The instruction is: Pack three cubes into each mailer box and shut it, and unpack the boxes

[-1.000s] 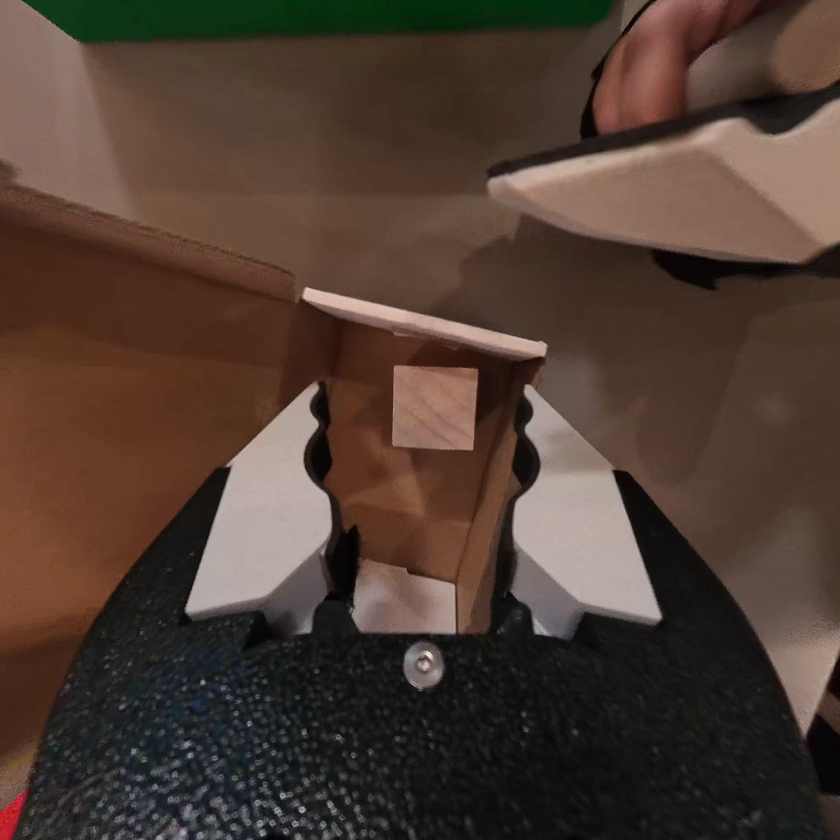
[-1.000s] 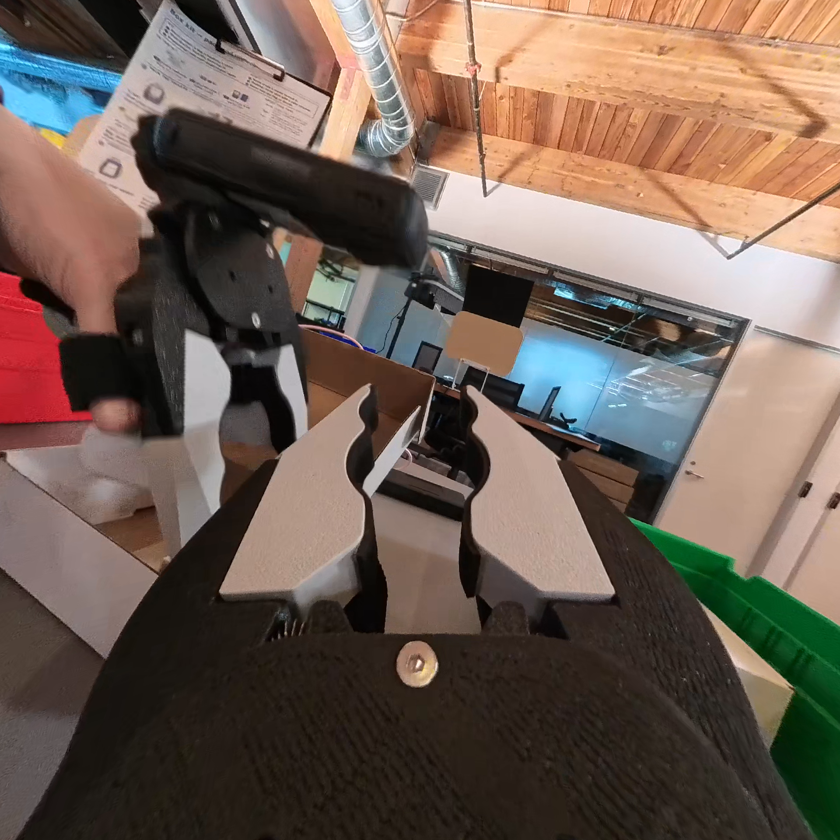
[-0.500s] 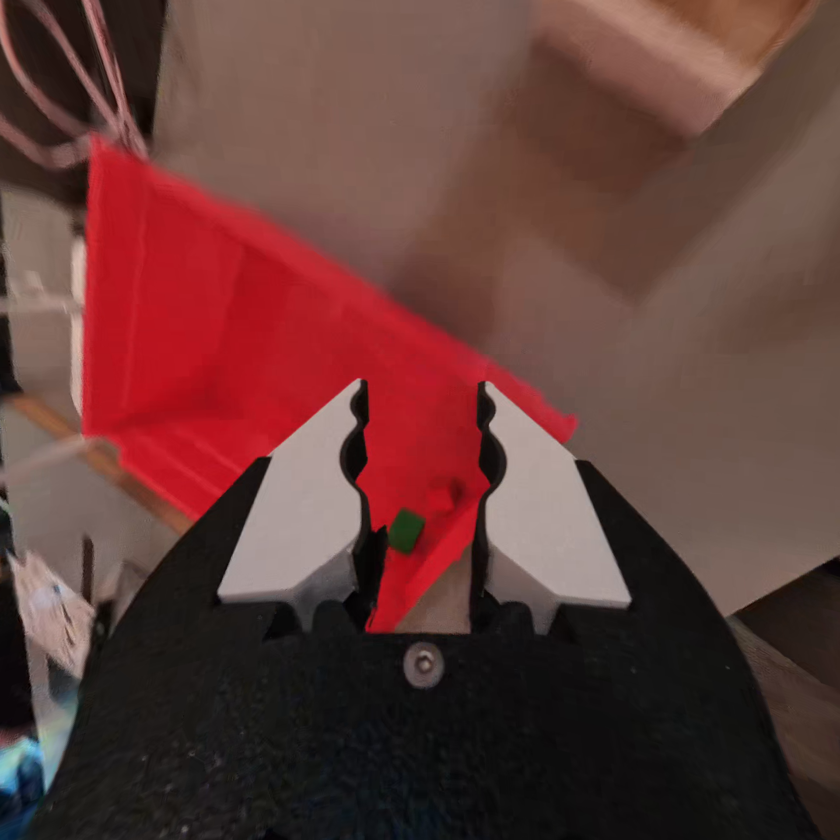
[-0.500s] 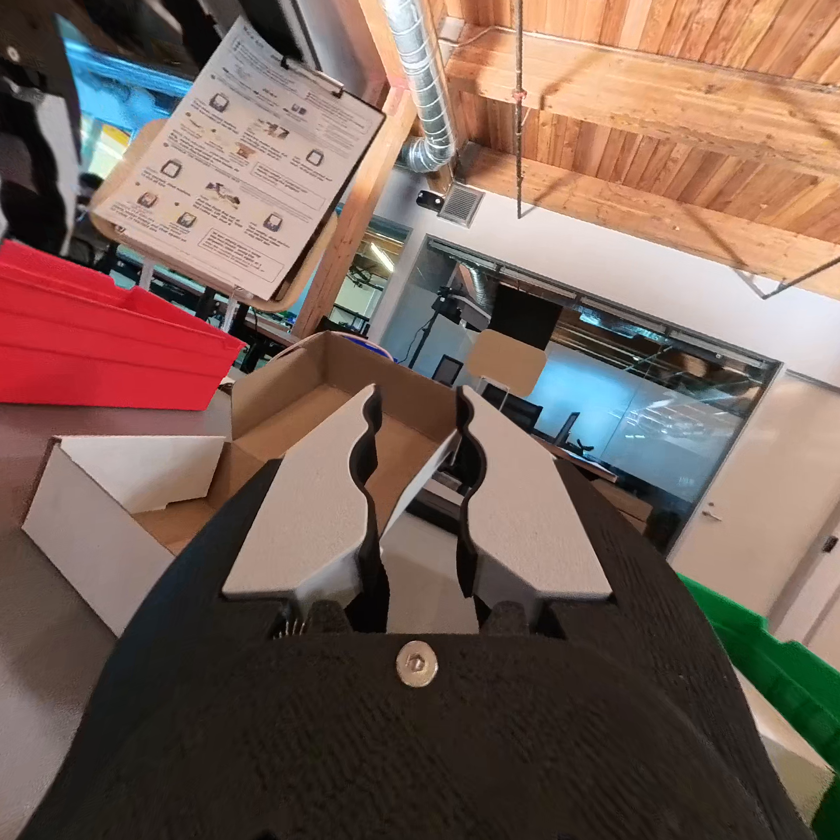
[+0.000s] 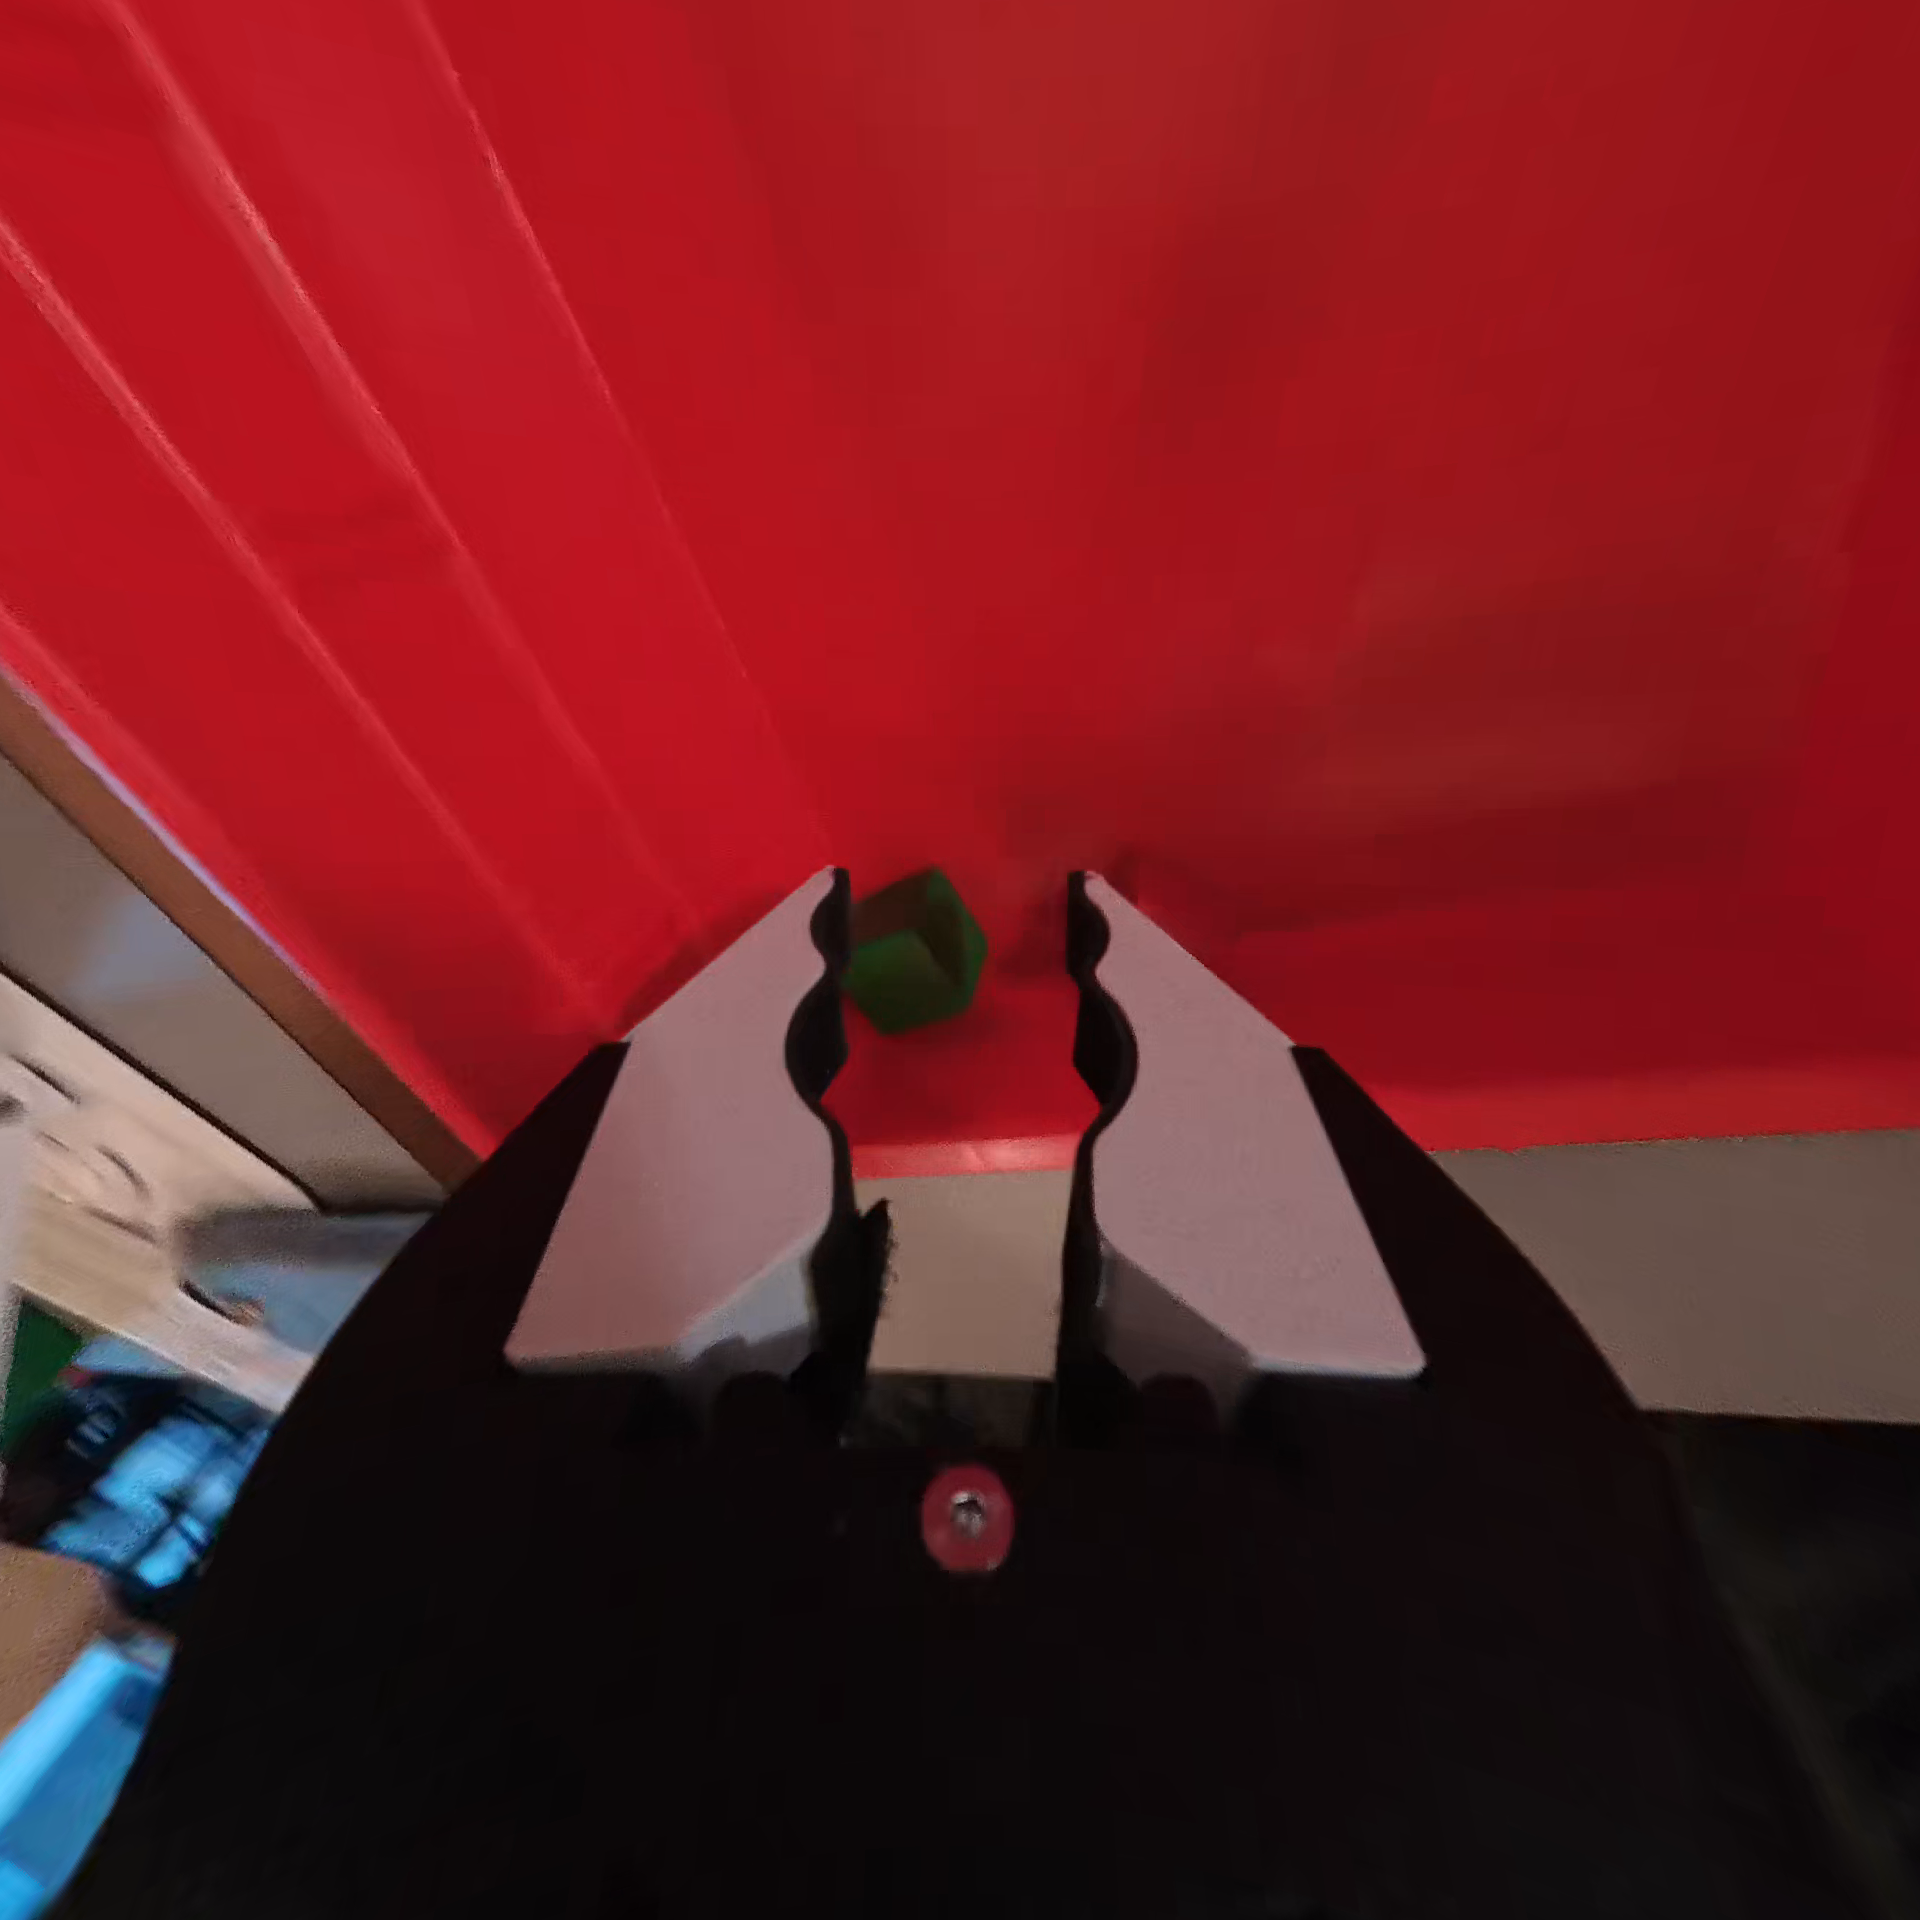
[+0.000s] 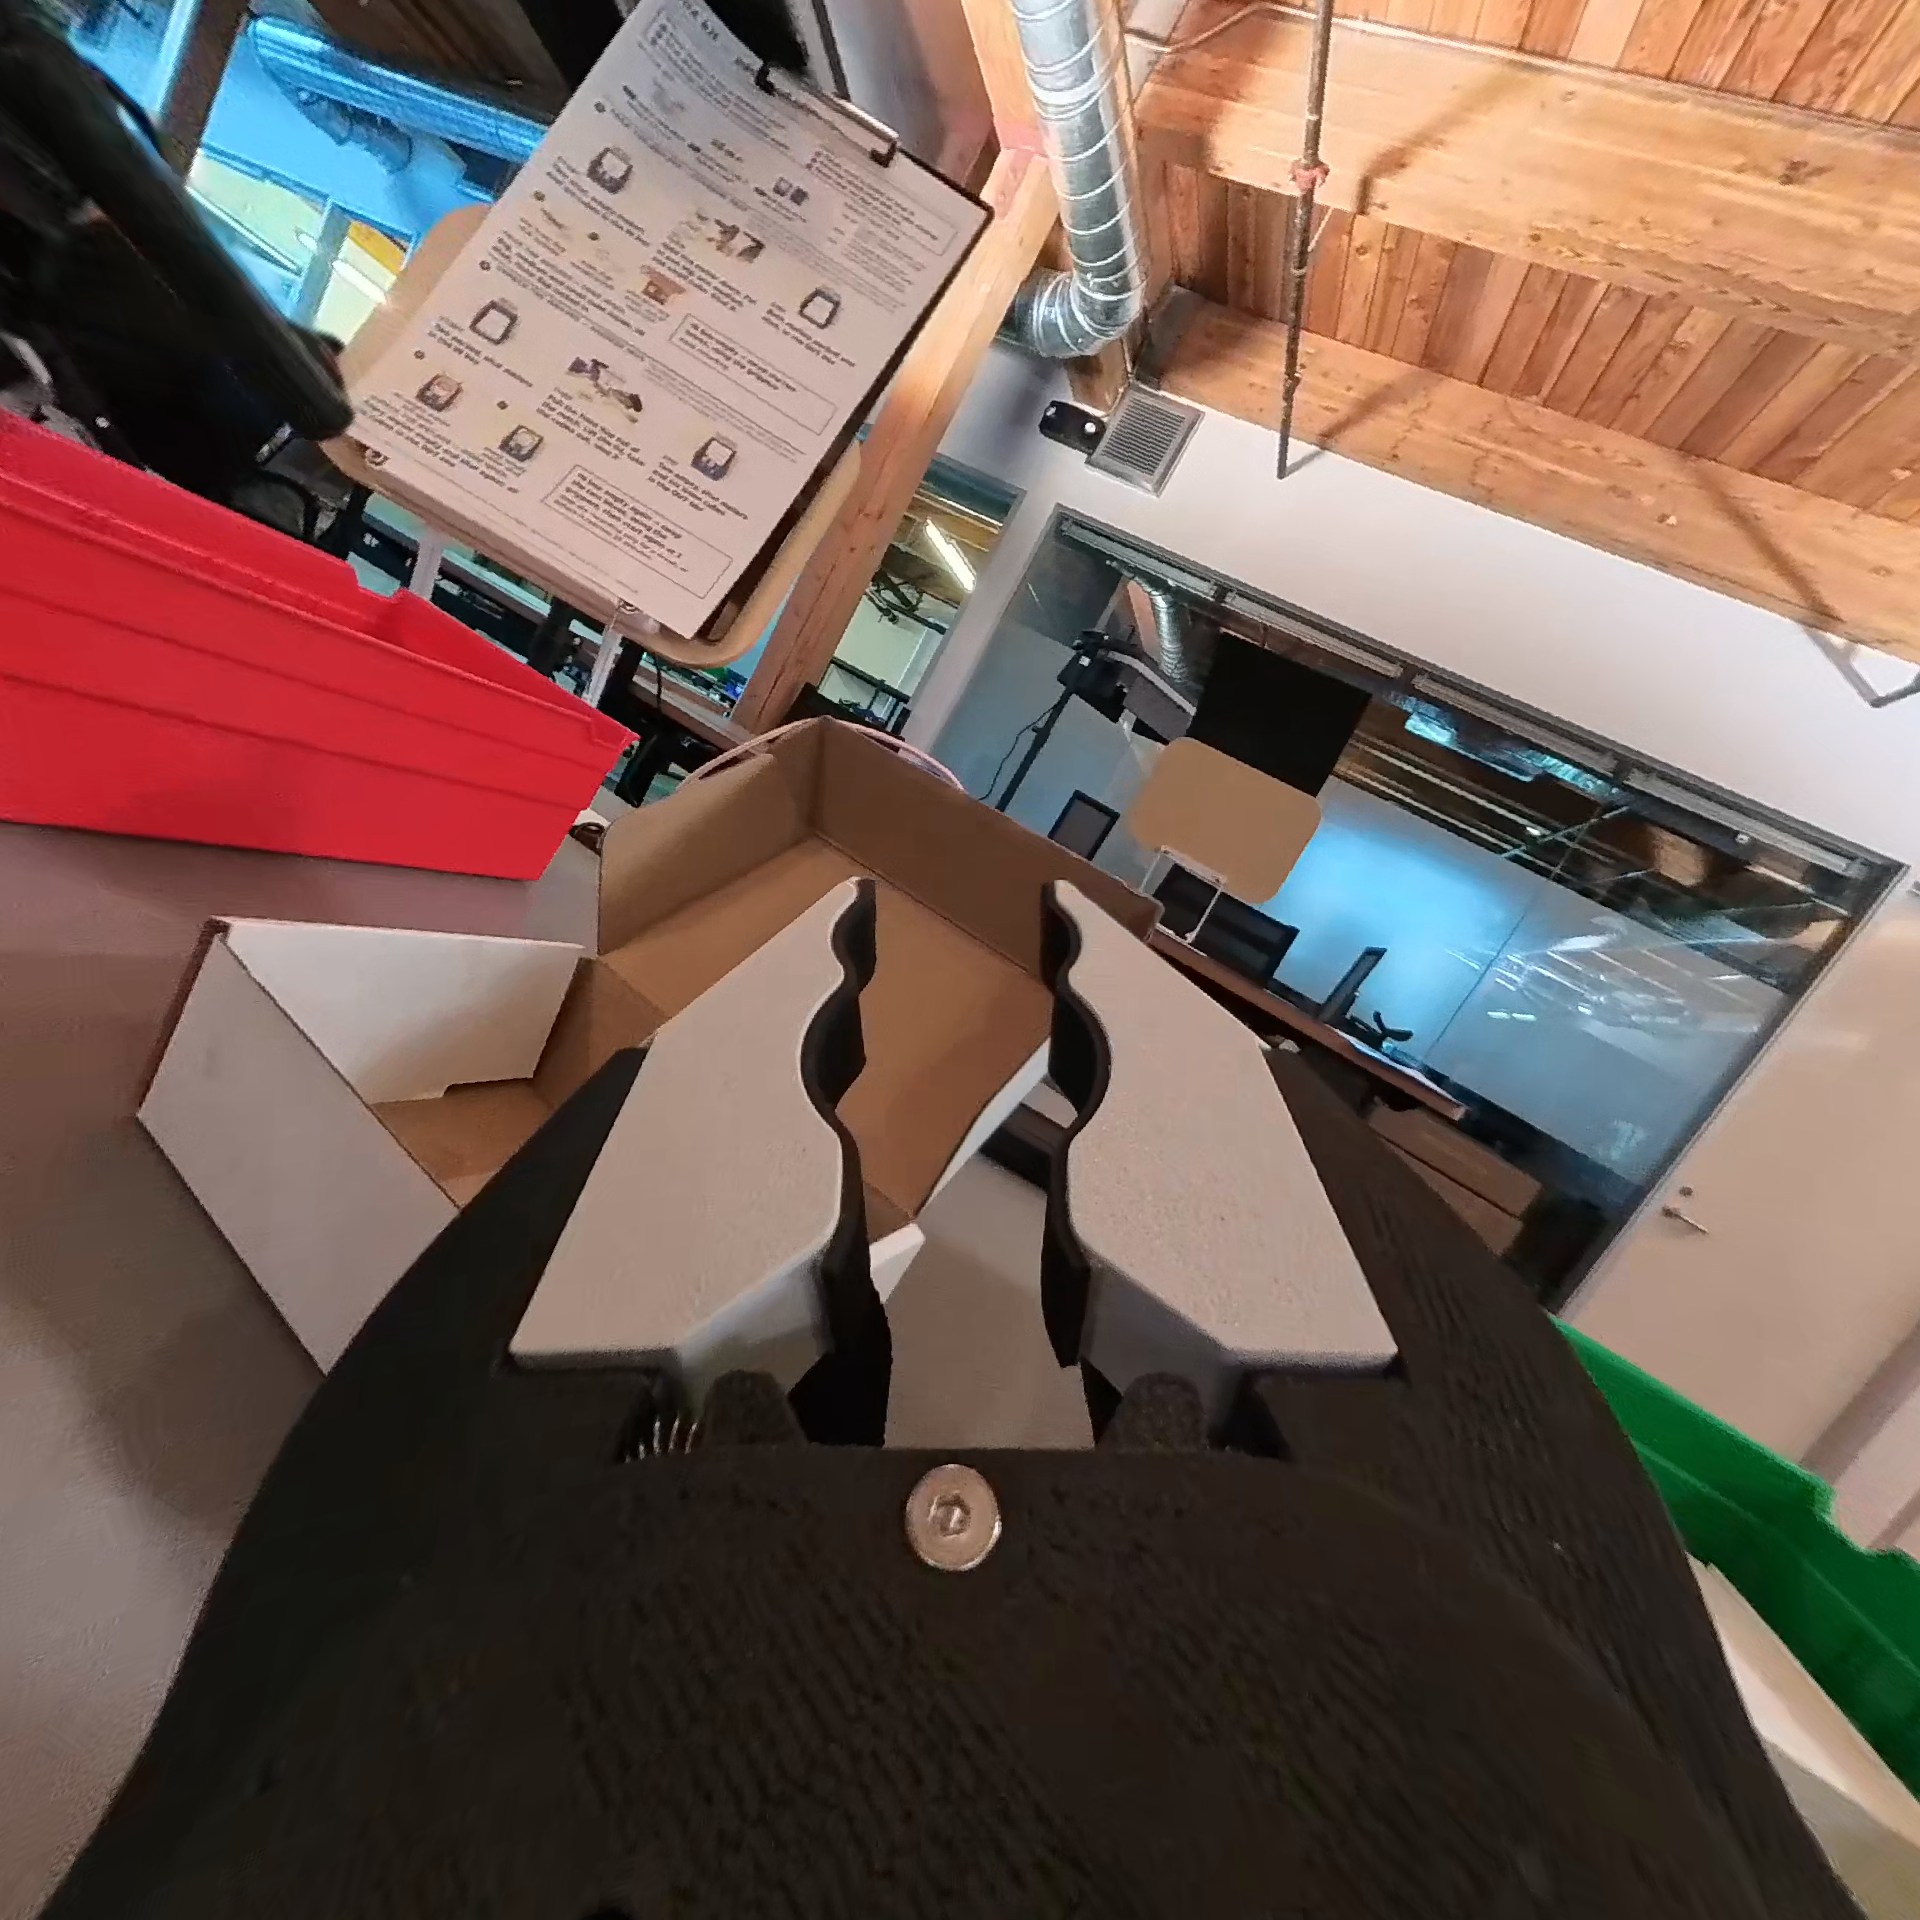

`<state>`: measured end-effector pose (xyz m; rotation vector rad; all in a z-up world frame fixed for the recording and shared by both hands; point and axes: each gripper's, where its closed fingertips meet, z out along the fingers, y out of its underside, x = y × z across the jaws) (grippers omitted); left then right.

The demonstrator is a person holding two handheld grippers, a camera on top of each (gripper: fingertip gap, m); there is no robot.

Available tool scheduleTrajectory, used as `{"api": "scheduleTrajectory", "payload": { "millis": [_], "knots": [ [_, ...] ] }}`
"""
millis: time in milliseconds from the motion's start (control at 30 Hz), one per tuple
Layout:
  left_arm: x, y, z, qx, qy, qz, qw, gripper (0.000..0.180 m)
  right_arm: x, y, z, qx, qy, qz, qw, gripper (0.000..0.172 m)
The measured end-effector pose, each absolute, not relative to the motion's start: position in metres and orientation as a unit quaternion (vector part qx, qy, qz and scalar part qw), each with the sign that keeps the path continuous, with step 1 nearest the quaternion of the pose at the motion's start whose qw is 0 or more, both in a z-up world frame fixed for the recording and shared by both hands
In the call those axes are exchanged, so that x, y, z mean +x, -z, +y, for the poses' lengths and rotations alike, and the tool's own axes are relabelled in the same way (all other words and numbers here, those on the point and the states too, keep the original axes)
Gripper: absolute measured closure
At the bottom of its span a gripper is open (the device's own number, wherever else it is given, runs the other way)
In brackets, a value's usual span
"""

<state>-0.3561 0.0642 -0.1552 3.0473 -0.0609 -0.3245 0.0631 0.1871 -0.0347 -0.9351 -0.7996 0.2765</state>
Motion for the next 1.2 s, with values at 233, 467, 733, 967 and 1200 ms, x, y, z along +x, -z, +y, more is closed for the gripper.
{"api": "scheduleTrajectory", "payload": {
  "millis": [233,467,733,967,1200],
  "knots": [
    [-0.368,0.161,0.054,0.990,0.116,0.053,0.062,0.134,0.056,0.038,0.183,-0.430,-0.127,-0.393,0.803,0.142],
    [-0.364,0.170,0.044,0.990,0.076,0.090,0.073,0.134,0.055,0.038,0.182,-0.428,-0.128,-0.397,0.802,0.142],
    [-0.321,0.183,0.069,0.995,-0.058,0.081,0.004,0.136,0.053,0.040,0.182,-0.431,-0.130,-0.400,0.798,0.142],
    [-0.359,0.169,0.053,0.995,0.057,0.072,0.045,0.132,0.053,0.041,0.183,-0.434,-0.133,-0.401,0.796,0.142],
    [-0.362,0.163,0.036,0.990,0.074,0.083,0.083,0.136,0.051,0.041,0.180,-0.429,-0.132,-0.407,0.796,0.143]
  ]
}}
